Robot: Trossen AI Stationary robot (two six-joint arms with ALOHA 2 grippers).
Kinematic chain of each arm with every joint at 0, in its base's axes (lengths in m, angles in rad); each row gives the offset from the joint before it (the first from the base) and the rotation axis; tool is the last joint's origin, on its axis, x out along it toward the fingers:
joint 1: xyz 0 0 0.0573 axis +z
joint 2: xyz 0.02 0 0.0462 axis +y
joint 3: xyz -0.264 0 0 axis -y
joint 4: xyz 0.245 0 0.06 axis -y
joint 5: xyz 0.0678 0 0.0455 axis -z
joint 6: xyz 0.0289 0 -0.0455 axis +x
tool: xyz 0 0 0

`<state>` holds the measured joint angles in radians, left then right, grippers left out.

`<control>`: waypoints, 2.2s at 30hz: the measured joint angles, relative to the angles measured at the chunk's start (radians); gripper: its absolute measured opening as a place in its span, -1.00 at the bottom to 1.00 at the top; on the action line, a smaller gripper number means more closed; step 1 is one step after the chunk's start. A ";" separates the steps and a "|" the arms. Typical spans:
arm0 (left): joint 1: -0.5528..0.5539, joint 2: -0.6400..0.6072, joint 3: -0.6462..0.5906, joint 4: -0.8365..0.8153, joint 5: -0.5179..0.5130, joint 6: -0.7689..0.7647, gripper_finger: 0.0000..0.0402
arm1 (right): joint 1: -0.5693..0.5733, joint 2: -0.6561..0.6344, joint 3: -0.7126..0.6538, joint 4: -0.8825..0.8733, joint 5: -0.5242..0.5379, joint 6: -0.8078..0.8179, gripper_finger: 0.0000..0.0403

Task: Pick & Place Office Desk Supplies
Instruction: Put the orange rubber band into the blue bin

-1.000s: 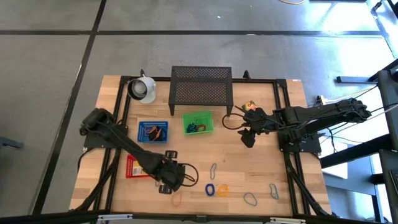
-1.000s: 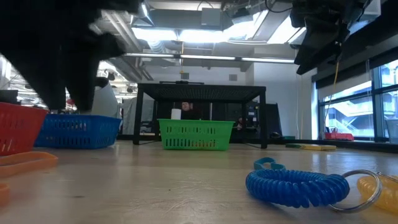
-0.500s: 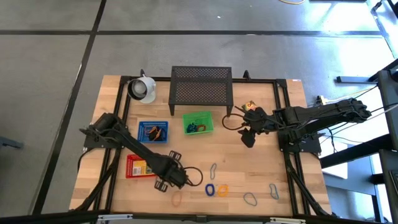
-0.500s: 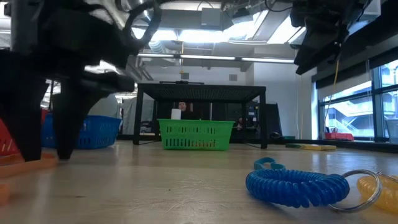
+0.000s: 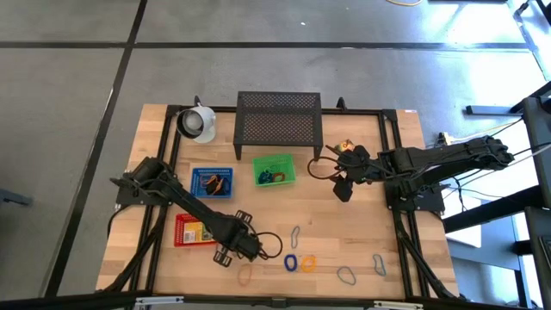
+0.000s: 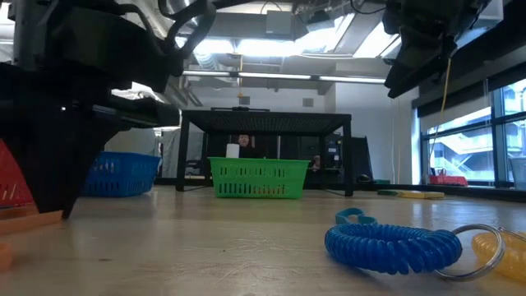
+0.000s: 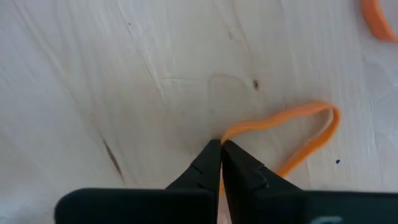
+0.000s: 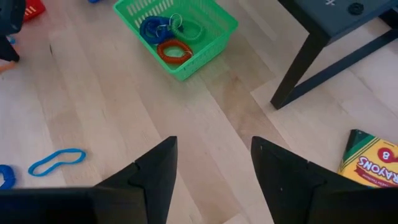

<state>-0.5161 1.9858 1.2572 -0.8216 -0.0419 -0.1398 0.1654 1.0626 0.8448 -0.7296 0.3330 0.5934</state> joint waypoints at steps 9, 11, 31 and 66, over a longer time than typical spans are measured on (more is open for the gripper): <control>0.024 -0.086 0.014 0.060 -0.104 -0.040 -0.99 | 0.000 0.000 0.000 0.000 0.004 -0.002 0.02; 0.033 -0.137 0.018 0.115 -0.175 -0.052 -0.99 | 0.000 0.000 0.000 0.002 0.017 -0.002 0.02; 0.172 -0.396 0.020 1.001 -0.487 0.235 -0.98 | 0.000 0.000 0.000 0.060 0.026 0.026 0.02; 0.192 -0.928 -0.474 -0.207 -0.475 -0.915 -0.98 | 0.000 0.000 0.000 0.207 0.283 0.211 0.02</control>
<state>-0.3244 1.0577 0.7829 -1.0290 -0.5171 -1.0548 0.1650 1.0626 0.8448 -0.5228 0.6164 0.8043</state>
